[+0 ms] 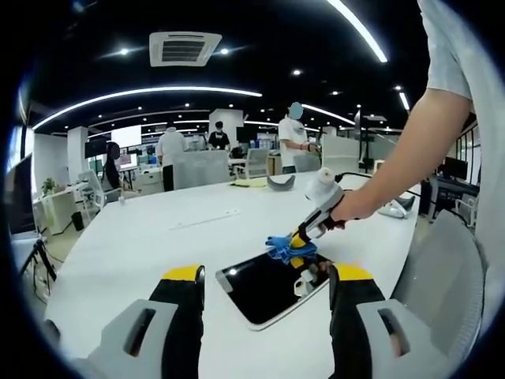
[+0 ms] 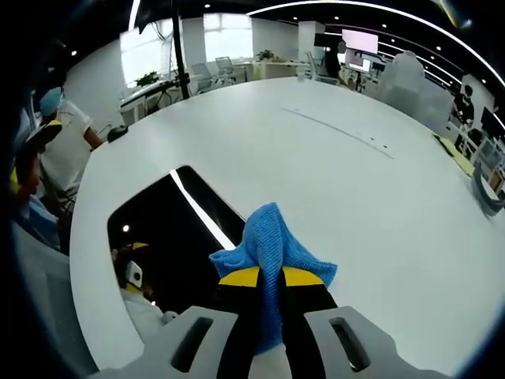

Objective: Wipe the mirror surface with the cleaning cloth until all visible marks leave the cleaned area.

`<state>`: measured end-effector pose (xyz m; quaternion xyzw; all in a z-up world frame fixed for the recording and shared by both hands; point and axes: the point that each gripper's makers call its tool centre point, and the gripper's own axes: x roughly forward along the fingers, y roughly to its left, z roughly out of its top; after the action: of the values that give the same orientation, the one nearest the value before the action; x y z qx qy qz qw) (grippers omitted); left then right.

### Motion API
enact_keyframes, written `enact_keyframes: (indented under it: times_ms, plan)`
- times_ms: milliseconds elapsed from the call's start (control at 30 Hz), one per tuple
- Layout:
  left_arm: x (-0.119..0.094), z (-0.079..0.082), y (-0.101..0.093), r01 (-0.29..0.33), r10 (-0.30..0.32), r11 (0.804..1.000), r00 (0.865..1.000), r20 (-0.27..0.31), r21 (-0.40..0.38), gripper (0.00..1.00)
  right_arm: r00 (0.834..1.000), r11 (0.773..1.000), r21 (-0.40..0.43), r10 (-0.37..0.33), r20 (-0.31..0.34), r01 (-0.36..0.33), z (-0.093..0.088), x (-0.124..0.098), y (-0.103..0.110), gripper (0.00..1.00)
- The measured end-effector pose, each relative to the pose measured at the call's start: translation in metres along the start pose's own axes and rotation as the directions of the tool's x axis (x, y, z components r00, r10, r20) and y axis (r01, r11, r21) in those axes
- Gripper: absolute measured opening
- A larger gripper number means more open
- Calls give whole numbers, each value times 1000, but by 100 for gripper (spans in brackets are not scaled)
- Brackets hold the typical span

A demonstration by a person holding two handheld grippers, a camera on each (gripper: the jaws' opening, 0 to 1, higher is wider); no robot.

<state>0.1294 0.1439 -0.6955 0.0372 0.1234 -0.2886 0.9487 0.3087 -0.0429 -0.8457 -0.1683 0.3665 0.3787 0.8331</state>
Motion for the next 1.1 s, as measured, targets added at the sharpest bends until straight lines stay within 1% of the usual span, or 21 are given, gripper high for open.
enact_keyframes:
  times_ms: [633,1100]
  plan:
    - [1,2,4,-5,5,1000,1000,9,-5,64,1000,1000,-15,-4,-4,4,-1,-1,5,4]
    - [3,3,0,6,-6,1000,1000,11,2,64,1000,1000,-15,-9,0,9,-2,-2,7,4]
